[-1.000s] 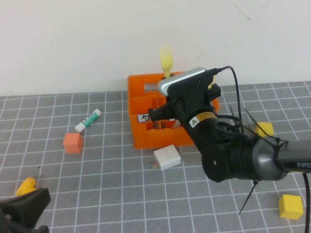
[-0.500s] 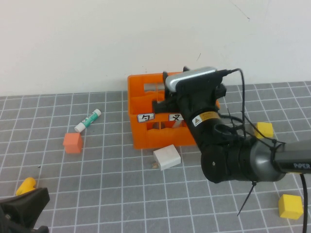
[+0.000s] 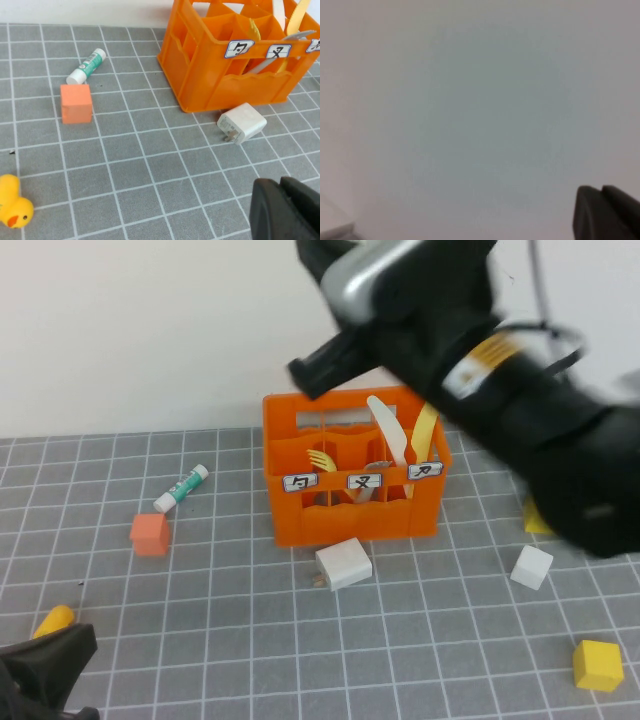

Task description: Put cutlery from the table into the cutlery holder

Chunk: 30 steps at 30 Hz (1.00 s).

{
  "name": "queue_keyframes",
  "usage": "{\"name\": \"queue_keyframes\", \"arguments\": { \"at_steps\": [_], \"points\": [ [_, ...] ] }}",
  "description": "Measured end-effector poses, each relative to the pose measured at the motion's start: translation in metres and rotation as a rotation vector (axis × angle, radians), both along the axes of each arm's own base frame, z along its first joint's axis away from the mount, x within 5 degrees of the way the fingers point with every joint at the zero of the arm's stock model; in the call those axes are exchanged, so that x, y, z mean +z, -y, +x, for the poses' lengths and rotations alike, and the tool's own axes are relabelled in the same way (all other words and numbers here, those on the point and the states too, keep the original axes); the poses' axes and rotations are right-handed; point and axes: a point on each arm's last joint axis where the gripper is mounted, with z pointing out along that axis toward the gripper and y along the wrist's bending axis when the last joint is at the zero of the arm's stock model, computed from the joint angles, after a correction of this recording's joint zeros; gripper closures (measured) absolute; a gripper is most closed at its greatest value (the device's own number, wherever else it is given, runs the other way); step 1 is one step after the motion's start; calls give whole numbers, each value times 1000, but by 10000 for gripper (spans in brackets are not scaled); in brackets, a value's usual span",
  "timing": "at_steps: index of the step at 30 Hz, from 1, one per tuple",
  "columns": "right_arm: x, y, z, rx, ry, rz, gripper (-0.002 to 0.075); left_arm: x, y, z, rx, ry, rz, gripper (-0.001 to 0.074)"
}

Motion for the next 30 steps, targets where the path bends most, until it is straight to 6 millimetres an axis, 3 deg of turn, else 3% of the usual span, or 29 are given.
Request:
{"name": "queue_keyframes", "arguments": {
  "at_steps": [6,15,19,30],
  "points": [
    [45,34,-44,61,-81,-198,721,0,0,0,-12,11,24,736],
    [62,83,-105,155,-174,-521,725,2,-1,-1,-36,45,67,736],
    [51,108,-128,143,-196,-565,726,5,-3,-5,-46,86,79,736],
    [-20,193,-194,-29,-300,-542,726,19,-13,-26,-73,272,129,736]
  ]
}}
